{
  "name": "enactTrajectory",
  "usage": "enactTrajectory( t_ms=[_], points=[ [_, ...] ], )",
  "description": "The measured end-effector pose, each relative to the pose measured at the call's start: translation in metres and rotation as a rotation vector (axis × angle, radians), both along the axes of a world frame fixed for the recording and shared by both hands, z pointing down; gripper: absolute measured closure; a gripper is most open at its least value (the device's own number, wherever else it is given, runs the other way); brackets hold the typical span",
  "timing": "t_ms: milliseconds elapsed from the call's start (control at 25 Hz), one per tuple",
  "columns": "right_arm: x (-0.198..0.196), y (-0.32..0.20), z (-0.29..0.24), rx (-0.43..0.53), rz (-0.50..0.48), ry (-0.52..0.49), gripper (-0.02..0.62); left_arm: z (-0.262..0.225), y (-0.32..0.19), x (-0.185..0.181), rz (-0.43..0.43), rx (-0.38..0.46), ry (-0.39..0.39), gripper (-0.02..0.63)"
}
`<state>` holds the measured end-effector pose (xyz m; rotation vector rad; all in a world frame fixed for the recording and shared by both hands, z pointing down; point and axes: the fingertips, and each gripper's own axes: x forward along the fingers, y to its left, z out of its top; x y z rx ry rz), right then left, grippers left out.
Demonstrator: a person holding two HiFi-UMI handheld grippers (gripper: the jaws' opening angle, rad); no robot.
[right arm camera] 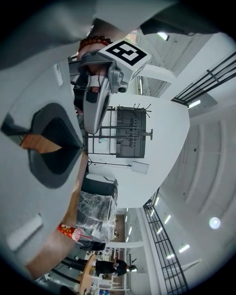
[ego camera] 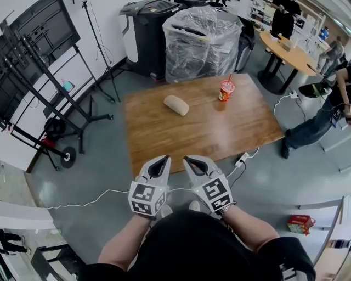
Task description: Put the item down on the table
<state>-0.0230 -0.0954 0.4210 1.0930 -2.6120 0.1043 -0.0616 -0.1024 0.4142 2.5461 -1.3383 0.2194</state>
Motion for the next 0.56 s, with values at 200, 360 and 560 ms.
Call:
enactTrajectory(
  t_ms=[200,360,560],
  points=[
    [-0.0004,-0.0005,0.0015,0.003,0.004,0.009,0.603,0.0007,-0.0011,-0.0008,0.002,-0.002,0.001,0.591],
    [-0.001,-0.0011,0.0005,0.007,0.001,0.005,0.603,0.0027,-0.0021,0.0005,0.001,-0.003,-0.001,0.591],
    [0.0033,-0.0023,0.0022,0.008,0.003,0.001,0.603,0.0066,-0.0038,0.0044,-0.006,-0.01,0.004,0.591]
  ],
)
